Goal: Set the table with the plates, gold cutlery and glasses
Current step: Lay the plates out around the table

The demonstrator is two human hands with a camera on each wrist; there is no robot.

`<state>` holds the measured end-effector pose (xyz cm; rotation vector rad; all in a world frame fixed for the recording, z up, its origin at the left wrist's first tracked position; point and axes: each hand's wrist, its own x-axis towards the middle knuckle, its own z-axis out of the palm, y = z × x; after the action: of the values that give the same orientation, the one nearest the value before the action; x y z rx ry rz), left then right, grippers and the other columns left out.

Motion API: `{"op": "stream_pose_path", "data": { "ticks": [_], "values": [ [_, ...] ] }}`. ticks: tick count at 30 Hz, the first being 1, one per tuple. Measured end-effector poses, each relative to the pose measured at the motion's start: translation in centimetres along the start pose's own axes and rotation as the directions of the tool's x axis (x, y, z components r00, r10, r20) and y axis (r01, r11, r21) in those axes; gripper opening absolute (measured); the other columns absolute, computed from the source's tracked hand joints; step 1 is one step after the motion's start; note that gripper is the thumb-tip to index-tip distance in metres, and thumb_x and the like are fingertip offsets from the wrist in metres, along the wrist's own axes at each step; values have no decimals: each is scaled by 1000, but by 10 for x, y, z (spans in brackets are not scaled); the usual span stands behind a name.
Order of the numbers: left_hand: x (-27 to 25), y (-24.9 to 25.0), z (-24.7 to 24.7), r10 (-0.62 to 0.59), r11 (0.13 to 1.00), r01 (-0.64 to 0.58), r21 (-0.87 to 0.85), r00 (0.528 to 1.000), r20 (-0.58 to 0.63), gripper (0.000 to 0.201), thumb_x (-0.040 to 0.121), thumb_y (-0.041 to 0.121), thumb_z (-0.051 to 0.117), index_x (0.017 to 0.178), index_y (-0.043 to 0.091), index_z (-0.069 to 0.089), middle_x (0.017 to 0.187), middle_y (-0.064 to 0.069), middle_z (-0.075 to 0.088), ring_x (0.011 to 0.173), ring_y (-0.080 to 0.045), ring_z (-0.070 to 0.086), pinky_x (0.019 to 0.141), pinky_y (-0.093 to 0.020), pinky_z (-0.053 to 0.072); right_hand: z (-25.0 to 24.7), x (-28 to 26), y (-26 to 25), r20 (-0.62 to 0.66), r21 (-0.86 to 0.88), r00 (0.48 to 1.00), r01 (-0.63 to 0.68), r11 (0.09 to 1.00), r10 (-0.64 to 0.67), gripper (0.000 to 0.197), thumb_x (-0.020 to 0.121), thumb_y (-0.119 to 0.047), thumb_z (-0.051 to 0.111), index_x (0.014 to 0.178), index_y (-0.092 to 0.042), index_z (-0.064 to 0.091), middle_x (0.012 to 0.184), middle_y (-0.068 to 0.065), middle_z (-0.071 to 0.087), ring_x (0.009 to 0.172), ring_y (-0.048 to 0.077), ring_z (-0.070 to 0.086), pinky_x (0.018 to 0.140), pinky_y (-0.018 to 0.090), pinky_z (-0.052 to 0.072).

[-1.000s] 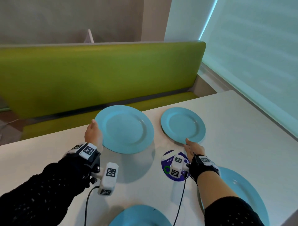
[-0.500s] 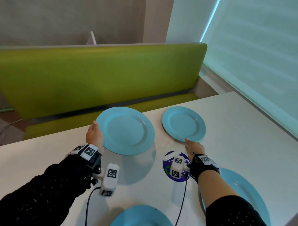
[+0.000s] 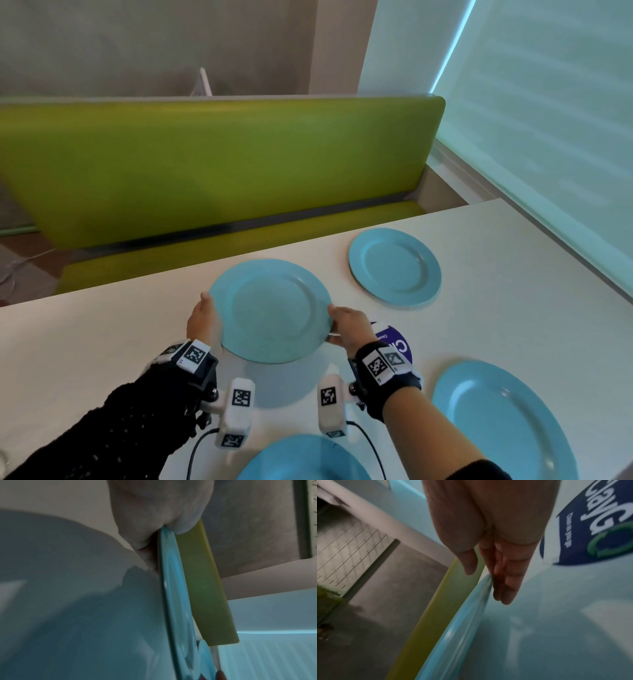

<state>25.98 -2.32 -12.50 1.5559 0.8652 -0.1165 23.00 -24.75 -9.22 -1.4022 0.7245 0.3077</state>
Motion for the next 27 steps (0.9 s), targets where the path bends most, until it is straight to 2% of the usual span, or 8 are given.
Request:
{"op": "stream_pose_path", "data": {
  "ticks": [8,11,16,19,22,24,25,27],
  "values": [
    [-3,-26,-29,46,998,-46,37,999,2,60,81,49,29,122,17,57,133,-12,56,117,-33,54,104,-47,42,21,0,24,17,-60,999,-38,997,39,19,92,-14,57,102,2,62,82,13,59,69,23,57,71,38,54],
    [-7,-24,-37,49,995,-49,91,999,4,53,96,41,25,130,11,53,139,-14,50,125,-34,48,108,-43,37,26,0,29,24,-52,999,-42,998,43,21,92,-15,58,102,3,63,91,18,58,77,28,56,73,39,54],
    [-10,-19,-46,-30,985,30,169,1000,-4,62,100,47,20,129,3,54,138,-23,50,126,-39,47,109,-42,36,29,-1,33,38,-70,999,-18,997,21,25,90,-17,61,97,7,65,90,17,58,82,27,54,79,42,52],
    [-9,-13,-52,-84,979,85,183,996,-10,79,96,58,13,121,0,59,129,-25,56,120,-40,51,105,-41,38,31,1,32,19,-82,1000,6,997,-5,31,88,-20,64,88,11,65,87,16,60,83,26,54,94,51,48],
    [8,-17,-58,-54,996,54,73,999,4,106,68,86,3,96,9,70,108,-21,67,108,-37,59,104,-49,41,37,0,28,28,-55,999,24,998,-22,27,88,-26,62,70,-6,66,85,15,63,83,27,56,95,51,46],
    [24,-22,-60,-49,996,47,-71,998,-27,95,66,86,6,74,10,62,86,-14,65,105,-33,58,106,-49,39,41,2,27,55,-30,998,34,999,-32,28,88,-30,62,72,-7,65,86,15,62,82,26,54,97,51,45],
    [20,-16,-61,-71,988,70,-139,997,-2,92,72,83,7,73,8,60,84,-14,63,107,-32,56,106,-46,38,43,3,26,77,-8,996,34,999,-34,27,89,-31,60,78,-7,64,89,15,62,83,25,55,94,47,47],
    [10,-1,-63,-85,973,90,-213,996,31,101,79,80,7,105,-2,61,113,-22,62,115,-31,52,107,-44,35,47,4,23,127,56,992,15,998,-22,29,93,-31,56,98,-4,64,100,15,64,90,24,58,82,33,50]
  ]
}}
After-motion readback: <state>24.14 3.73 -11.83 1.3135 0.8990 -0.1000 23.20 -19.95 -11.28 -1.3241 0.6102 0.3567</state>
